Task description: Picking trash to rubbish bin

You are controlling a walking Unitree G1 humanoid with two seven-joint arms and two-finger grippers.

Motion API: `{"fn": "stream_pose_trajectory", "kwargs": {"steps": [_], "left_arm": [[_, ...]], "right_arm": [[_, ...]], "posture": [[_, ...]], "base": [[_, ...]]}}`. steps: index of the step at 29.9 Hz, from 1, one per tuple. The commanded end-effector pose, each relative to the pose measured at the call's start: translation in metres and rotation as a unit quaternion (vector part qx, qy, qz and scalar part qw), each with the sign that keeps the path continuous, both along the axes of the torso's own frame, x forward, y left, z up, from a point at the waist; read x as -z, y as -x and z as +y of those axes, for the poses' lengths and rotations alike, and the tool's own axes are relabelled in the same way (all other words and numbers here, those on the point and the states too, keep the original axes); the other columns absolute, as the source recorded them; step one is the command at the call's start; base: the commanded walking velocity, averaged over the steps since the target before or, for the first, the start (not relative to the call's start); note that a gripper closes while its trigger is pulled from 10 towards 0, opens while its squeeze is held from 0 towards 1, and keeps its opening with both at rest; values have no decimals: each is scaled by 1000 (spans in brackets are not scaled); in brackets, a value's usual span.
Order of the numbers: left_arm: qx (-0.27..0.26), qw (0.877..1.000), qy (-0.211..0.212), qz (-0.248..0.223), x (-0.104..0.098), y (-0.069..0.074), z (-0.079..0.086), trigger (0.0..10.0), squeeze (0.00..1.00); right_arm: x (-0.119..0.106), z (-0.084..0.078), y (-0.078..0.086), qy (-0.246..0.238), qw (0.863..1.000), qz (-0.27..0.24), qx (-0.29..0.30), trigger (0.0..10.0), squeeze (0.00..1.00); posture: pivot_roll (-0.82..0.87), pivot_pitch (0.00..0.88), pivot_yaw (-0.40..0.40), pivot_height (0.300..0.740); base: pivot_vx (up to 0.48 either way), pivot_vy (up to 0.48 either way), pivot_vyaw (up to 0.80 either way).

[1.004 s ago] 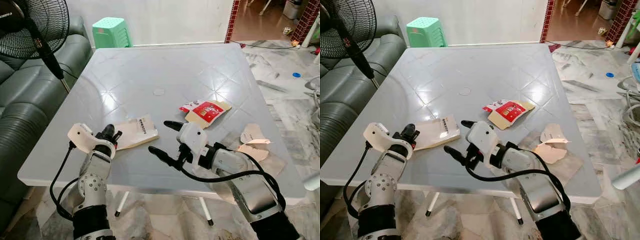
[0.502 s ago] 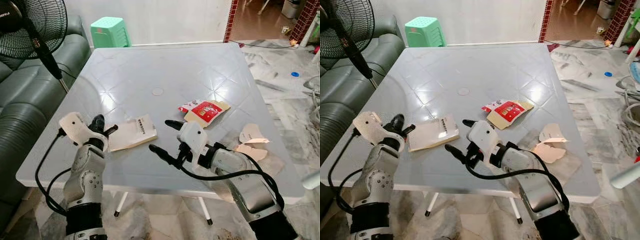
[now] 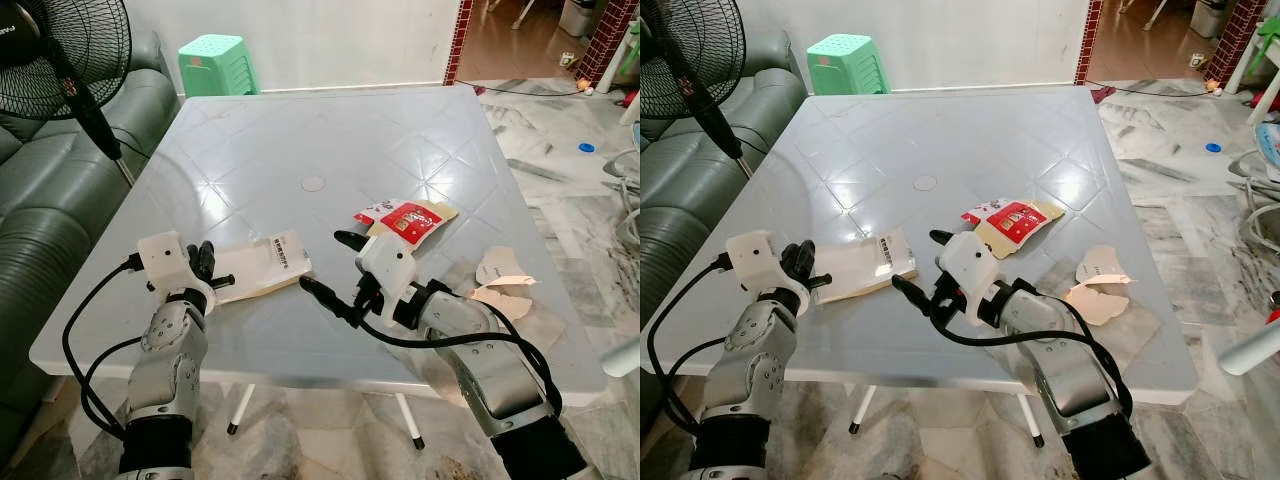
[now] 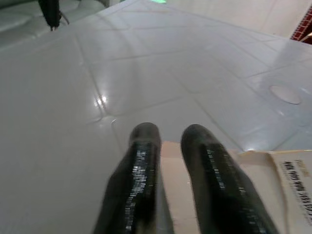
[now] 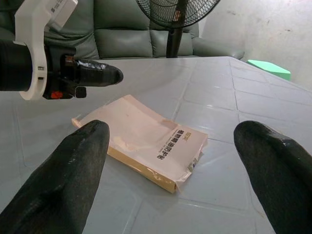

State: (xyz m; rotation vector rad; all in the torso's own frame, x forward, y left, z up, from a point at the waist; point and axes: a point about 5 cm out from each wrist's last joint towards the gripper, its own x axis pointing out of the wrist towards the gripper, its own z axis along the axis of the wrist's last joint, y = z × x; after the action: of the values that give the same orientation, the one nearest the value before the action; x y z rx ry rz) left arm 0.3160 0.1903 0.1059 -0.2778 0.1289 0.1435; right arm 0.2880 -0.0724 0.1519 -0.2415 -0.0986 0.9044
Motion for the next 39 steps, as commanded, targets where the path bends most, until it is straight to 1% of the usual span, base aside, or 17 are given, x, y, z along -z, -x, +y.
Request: {"fn": "stream_pose_trajectory", "kwargs": {"steps": [1,7,10,12,14,16,19,27,30,31,38,39], "left_arm": [[-27,1000,14,5,2,-3,11,10000,1000],[-31,999,16,2,1,-6,14,10000,1000],[-25,999,31,6,3,-5,10,10000,1000],[-21,998,51,6,5,-5,6,10000,1000],[-15,998,56,3,5,-5,3,10000,1000],[2,997,71,-12,2,-6,-6,10000,1000],[18,997,78,-22,-1,-7,-14,10000,1000],[27,996,87,0,6,-4,-22,10000,1000],[26,995,93,4,6,-5,-23,10000,1000],[23,995,102,8,5,-6,-23,10000,1000],[20,994,109,13,0,-5,-22,10000,1000],[21,993,114,21,2,-5,-23,10000,1000]], "right_arm": [[-4,0,-2,-2,1000,-9,6,10000,129],[-3,-2,-2,-2,1000,-9,8,10000,125],[-3,-2,-2,-1,1000,-10,8,10000,125],[-4,-2,-3,-2,1000,-11,10,10000,125],[-5,-2,-3,-2,1000,-11,10,10000,125],[-5,-1,-3,-2,1000,-12,10,10000,125],[-5,-1,-3,-1,1000,-13,10,10000,125],[-4,-2,-3,-1,1000,-13,12,10000,122],[-4,-1,-2,-1,1000,-13,12,10000,125],[-4,-1,-2,-1,1000,-13,11,10000,125],[-4,-2,-3,0,1000,-13,13,10000,125],[-4,-2,-3,0,1000,-13,12,10000,125]], "posture": [[-32,39,57,740],[-32,39,57,740],[-34,39,59,740],[-34,39,59,740],[-34,39,59,740],[-34,40,57,740],[-34,40,56,740],[-36,41,59,740],[-36,42,61,740],[-36,42,61,740],[-36,41,61,740],[-36,41,61,740]], "base": [[0,0,0],[0,0,0],[0,0,0],[0,0,0],[0,0,0],[0,0,0],[0,0,0],[0,0,0],[0,0,0],[0,0,0],[0,0,0],[0,0,0]]}}
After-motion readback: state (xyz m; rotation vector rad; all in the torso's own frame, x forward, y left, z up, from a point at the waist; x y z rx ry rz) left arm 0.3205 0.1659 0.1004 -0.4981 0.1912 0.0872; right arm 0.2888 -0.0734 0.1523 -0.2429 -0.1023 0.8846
